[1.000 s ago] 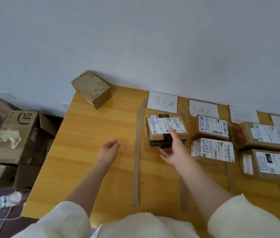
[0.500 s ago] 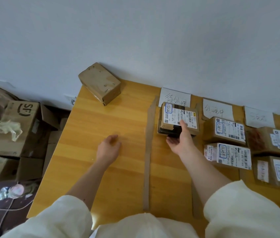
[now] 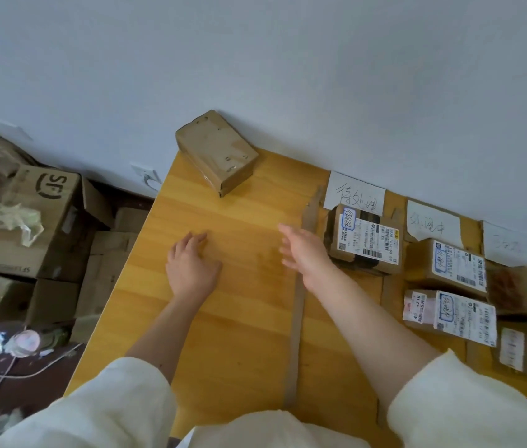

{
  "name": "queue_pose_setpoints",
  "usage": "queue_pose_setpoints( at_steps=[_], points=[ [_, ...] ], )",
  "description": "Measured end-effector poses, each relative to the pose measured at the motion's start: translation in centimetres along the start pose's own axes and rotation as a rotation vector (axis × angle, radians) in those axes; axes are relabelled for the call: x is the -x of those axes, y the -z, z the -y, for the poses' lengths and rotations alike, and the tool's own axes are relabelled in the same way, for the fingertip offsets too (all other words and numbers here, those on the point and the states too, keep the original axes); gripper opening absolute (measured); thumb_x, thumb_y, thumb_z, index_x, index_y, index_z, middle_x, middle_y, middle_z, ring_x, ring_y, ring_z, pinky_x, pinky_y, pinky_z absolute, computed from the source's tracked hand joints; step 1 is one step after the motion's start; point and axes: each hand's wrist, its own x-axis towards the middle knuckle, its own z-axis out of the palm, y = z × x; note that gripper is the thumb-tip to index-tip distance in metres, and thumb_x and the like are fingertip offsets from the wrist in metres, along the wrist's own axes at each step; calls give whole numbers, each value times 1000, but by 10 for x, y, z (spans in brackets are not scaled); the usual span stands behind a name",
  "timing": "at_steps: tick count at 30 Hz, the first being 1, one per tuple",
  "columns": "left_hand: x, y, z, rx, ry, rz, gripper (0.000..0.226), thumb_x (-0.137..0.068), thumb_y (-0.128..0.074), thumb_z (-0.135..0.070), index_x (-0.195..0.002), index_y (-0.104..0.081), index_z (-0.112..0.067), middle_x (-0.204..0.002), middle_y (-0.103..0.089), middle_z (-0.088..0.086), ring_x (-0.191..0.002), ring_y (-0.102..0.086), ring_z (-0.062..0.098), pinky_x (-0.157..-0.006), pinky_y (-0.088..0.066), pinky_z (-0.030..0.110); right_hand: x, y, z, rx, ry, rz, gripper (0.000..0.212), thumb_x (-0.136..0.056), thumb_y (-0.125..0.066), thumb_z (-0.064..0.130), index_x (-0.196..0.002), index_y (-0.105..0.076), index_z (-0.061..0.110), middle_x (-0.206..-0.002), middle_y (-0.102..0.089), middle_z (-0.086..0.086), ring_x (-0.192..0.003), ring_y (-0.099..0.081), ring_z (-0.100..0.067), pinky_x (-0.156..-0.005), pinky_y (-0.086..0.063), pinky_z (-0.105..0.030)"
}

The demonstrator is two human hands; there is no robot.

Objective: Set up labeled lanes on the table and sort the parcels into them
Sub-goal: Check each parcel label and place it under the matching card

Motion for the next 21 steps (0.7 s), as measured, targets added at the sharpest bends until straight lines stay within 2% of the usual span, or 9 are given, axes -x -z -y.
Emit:
queue_pose_setpoints(
  at_steps=[4,9,14,21],
  points=[
    [-12,5,15,-100,13,0,75,-70,-80,-33,-138,-47,-31,-152,-34,-5,-138,-27,25,-113,-27,40,-22,-37,40,356,322,-46,77,-81,-70,51,-144,-36,22,-147,-41,0,-130,-46,-21,-103,-42,-38],
    [-15,4,19,-85,15,-27,76,-68,-80,-35,-137,-48,-35,-150,-33,-9,-137,-26,23,-112,-25,38,-52,-76,85,683,618,-167,107,-69,-80,54,-151,-23,16,-152,-31,-7,-140,-31,-24,-113,-33,-40],
    [-17,3,24,-93,5,-37,77,-66,-81,-39,-136,-48,-37,-150,-32,-11,-136,-26,21,-111,-26,37,-72,-100,91,776,614,-206,120,-65,-79,60,-154,-13,14,-156,-23,-10,-144,-25,-26,-116,-29,-42],
    [-17,1,25,-87,2,-47,78,-66,-80,-38,-138,-48,-36,-150,-32,-10,-136,-25,21,-112,-25,38,-69,-95,83,691,571,-238,119,-59,-86,54,-150,-21,12,-142,-27,-10,-124,-46,-23,-98,-41,-27]
  ],
)
